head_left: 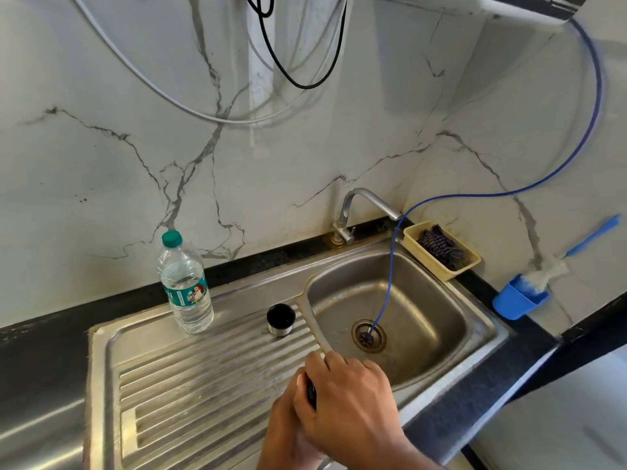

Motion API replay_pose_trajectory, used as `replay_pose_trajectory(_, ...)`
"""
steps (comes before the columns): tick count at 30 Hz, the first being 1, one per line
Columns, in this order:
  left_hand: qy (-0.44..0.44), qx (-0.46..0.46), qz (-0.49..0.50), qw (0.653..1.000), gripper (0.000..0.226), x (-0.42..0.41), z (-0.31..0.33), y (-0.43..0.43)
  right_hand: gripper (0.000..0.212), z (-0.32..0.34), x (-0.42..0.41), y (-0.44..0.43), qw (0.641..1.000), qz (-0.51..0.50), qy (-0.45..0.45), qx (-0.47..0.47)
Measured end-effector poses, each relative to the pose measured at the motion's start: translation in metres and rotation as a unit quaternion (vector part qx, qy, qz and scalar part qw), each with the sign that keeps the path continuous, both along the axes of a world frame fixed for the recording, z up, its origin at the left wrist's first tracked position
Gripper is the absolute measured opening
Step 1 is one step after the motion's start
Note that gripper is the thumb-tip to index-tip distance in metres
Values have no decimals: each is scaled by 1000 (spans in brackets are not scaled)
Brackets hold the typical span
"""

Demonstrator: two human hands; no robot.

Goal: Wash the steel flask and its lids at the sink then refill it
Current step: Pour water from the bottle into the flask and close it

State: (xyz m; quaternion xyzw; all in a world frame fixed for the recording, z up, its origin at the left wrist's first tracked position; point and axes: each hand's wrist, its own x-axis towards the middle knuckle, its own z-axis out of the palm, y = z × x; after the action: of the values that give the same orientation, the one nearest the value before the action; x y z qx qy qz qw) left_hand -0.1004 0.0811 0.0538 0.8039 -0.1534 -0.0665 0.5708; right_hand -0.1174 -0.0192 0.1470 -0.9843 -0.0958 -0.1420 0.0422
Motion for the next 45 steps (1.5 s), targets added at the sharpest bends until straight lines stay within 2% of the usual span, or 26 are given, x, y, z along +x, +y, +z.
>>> replay_pose_trajectory(1,15,-14,-13,1000,33,1,2,2,36,2,-1,-4,1000,13,21,4)
replay_pose_trajectory(2,26,-27,-28,999,42,0,-2,4,46,7,-1,-9,998,30,54,5)
replay_pose_trajectory(3,69,-87,-3,994,37,-2,-4,5,60,16,1,-15,994,47,98,10)
replay_pose_trajectory(4,76,-113,26,990,33,-1,-2,3,76,25,6,-22,988,53,144,25)
replay_pose_trajectory(5,70,-95,36,992,47,-2,-3,3,86,33,11,-30,982,47,177,45)
replay_pose_trajectory(7,30,-77,37,996,63,-2,-3,3,82,40,31,-43,985,23,157,72)
replay_pose_trajectory(9,15,-64,53,996,63,-6,-2,5,59,37,66,-52,985,-11,137,107)
replay_pose_trajectory(11,6,-69,51,996,67,-8,3,6,39,18,111,-54,975,-12,172,143)
replay_pose_trajectory(12,11,-70,45,996,69,-9,5,7,37,5,134,-54,969,9,200,144)
replay_pose_trajectory(13,22,-73,42,996,69,-8,-1,7,44,-11,154,-52,964,35,231,129)
replay_pose_trajectory(17,38,-45,54,997,66,-8,0,8,98,-65,210,-26,937,107,332,12)
replay_pose_trajectory(19,52,-32,57,997,62,-8,0,8,109,-82,223,-11,927,111,355,-46)
replay_pose_trajectory(22,61,-19,57,996,62,-9,-1,8,101,-102,231,4,911,123,381,-104)
replay_pose_trajectory(25,66,-20,59,996,62,-11,-3,8,72,-111,231,7,916,127,367,-103)
replay_pose_trajectory(28,79,-19,66,995,62,-12,0,6,57,-100,225,2,931,114,347,-26)
replay_pose_trajectory(31,95,-27,67,993,61,-15,6,6,56,-71,208,-13,921,60,343,175)
replay_pose_trajectory(33,100,-32,66,992,62,-14,9,6,55,-46,192,-27,879,4,358,315)
replay_pose_trajectory(37,99,-48,37,993,61,-14,9,10,38,-10,150,-55,746,-44,374,550)
replay_pose_trajectory(39,100,-55,12,993,67,-13,12,14,32,5,127,-66,682,-66,362,632)
replay_pose_trajectory(41,93,-54,-10,994,78,-12,16,18,33,18,105,-74,647,-87,346,674)
replay_pose_trajectory(42,82,-55,-16,995,83,-10,18,20,35,24,96,-76,652,-89,338,673)
replay_pose_trajectory(45,33,-52,-31,998,90,-1,28,23,52,44,71,-76,701,-37,315,639)
